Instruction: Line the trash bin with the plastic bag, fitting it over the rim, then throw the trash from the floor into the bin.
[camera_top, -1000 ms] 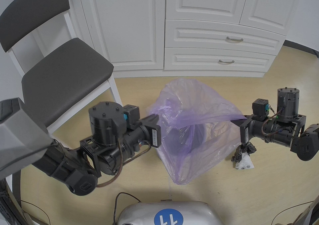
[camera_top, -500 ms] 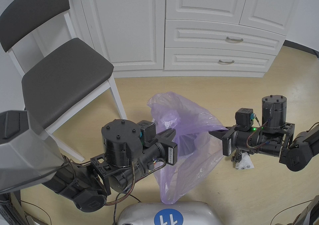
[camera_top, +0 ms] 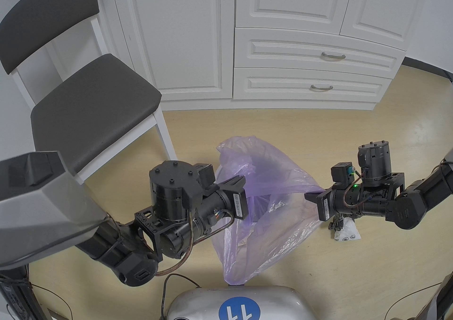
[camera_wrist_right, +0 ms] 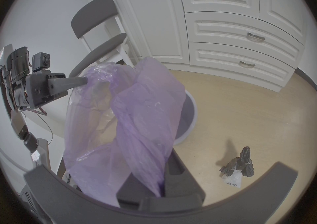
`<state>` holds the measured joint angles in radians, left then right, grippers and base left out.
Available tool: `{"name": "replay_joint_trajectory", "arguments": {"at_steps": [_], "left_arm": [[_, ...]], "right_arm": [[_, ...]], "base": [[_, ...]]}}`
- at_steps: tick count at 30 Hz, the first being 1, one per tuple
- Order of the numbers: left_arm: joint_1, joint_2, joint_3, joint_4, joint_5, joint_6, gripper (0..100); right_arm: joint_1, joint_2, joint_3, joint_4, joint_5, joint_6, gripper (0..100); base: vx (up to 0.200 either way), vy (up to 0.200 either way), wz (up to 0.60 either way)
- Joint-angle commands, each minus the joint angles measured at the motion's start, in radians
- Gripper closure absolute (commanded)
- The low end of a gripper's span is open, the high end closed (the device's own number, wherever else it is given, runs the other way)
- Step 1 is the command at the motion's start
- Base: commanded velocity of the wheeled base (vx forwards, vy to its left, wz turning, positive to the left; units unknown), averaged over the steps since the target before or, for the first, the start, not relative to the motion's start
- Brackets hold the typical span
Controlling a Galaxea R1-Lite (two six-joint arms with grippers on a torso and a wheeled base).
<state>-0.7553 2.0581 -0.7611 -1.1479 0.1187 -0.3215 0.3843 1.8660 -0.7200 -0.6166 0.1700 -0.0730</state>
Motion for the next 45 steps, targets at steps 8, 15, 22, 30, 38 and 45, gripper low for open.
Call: {"name": "replay_joint_trajectory", "arguments": {"at_steps": [8,15,22,30,38,45], "left_arm": [[0.137,0.109,-0.162,-0.003,-0.022,-0.05,100],[0.225,0.132,-0.452,0.211,-0.025,-0.048,100],[0.237,0.16,-0.523,0.266,-0.025,-0.048,100],[0.269,0.217,-0.531,0.264,-0.025,-0.05,100],[0.303,0.189,-0.425,0.252,-0.03,-0.044,100],[0.35,0.174,-0.422,0.258,-0.073,-0.045,100]], "right_arm": [[-0.096,0.053,-0.019,0.031,0.002,-0.096,100],[-0.048,-0.091,0.013,0.123,0.003,-0.099,100],[0.022,-0.159,0.068,0.136,0.006,-0.103,100],[0.176,-0.067,0.086,0.123,0.006,-0.091,100],[0.314,0.102,0.057,-0.057,-0.004,0.108,100],[0.334,0.205,0.037,-0.187,-0.004,0.197,100]], "base": [[0.0,0.0,0.0],[0.0,0.0,0.0],[0.0,0.0,0.0],[0.0,0.0,0.0],[0.0,0.0,0.0],[0.0,0.0,0.0]]}}
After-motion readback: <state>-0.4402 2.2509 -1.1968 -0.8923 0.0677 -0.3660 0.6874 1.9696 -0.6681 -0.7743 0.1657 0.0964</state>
